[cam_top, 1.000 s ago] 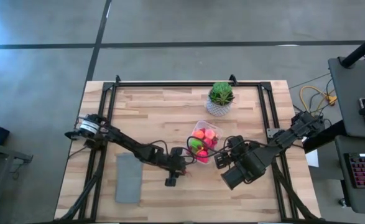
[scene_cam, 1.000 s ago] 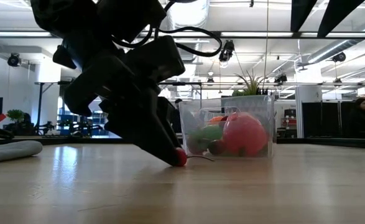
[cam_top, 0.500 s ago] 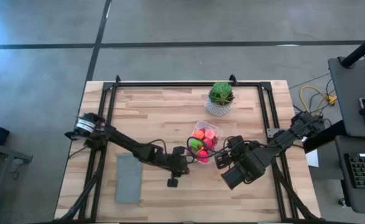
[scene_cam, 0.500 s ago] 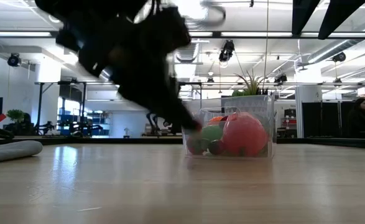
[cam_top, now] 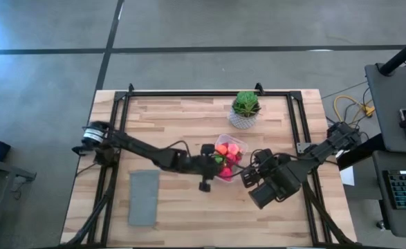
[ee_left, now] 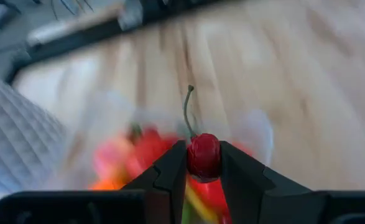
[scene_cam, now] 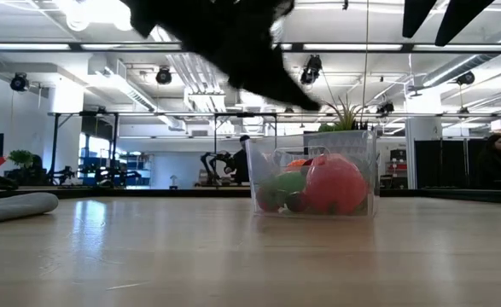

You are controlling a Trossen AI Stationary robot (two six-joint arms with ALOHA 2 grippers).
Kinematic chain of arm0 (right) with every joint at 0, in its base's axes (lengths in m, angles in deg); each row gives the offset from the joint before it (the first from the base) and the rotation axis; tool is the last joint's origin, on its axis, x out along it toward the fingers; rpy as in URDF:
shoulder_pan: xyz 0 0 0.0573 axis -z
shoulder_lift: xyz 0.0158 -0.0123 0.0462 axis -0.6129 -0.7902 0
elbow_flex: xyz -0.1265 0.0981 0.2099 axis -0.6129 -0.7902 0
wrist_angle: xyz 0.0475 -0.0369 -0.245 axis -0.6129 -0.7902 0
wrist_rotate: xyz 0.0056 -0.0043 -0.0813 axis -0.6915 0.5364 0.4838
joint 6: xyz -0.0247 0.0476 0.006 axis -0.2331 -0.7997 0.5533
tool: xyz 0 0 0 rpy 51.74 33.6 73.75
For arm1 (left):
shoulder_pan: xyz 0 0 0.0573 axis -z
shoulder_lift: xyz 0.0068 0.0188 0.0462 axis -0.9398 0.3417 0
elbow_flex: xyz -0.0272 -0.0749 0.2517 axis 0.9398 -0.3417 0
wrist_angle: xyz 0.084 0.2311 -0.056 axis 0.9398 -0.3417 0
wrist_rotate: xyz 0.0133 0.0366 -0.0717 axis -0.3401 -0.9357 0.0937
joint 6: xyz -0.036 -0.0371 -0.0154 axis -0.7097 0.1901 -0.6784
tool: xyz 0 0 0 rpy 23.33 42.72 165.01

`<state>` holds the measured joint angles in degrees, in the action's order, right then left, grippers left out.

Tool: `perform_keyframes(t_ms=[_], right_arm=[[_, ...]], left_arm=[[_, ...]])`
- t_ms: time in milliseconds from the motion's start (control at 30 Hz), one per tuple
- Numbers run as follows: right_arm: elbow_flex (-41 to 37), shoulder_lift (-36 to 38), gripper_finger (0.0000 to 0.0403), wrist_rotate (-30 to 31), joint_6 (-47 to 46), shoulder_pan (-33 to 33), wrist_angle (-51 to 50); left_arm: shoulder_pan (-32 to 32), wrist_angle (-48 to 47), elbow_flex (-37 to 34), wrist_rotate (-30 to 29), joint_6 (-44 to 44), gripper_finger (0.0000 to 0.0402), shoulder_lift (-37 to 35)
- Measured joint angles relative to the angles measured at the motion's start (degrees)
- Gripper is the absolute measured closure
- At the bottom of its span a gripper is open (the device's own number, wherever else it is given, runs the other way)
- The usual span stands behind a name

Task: Pick and placing Produce into tupperware
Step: Put the red cherry into the transparent bin, then return to Home Position

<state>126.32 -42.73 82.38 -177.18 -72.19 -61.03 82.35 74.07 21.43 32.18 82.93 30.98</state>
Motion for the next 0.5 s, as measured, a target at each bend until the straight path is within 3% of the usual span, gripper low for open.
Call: perform_keyframes(t_ms=[167,300,400,500], right_arm=[[-0.1,0.2,0.0163,0.0,0.0,-0.6,0.0],[-0.2,0.2,0.0165,0.0,0.8,-0.6,-0.1],[-0.2,0.2,0.0167,0.0,1.8,-0.6,0.0],[-0.2,0.2,0.0165,0.1,2.6,-0.6,0.0]], left_arm=[[-3.1,0.1,3.9,-1.9,-1.3,0.0327,0.5],[-6.2,-8.8,6.1,-1.0,-14.2,0.0316,2.1],[-7.6,-13.7,6.1,4.1,-24.0,0.0293,2.2],[-7.8,-14.1,5.1,5.2,-28.1,0.0262,2.1]])
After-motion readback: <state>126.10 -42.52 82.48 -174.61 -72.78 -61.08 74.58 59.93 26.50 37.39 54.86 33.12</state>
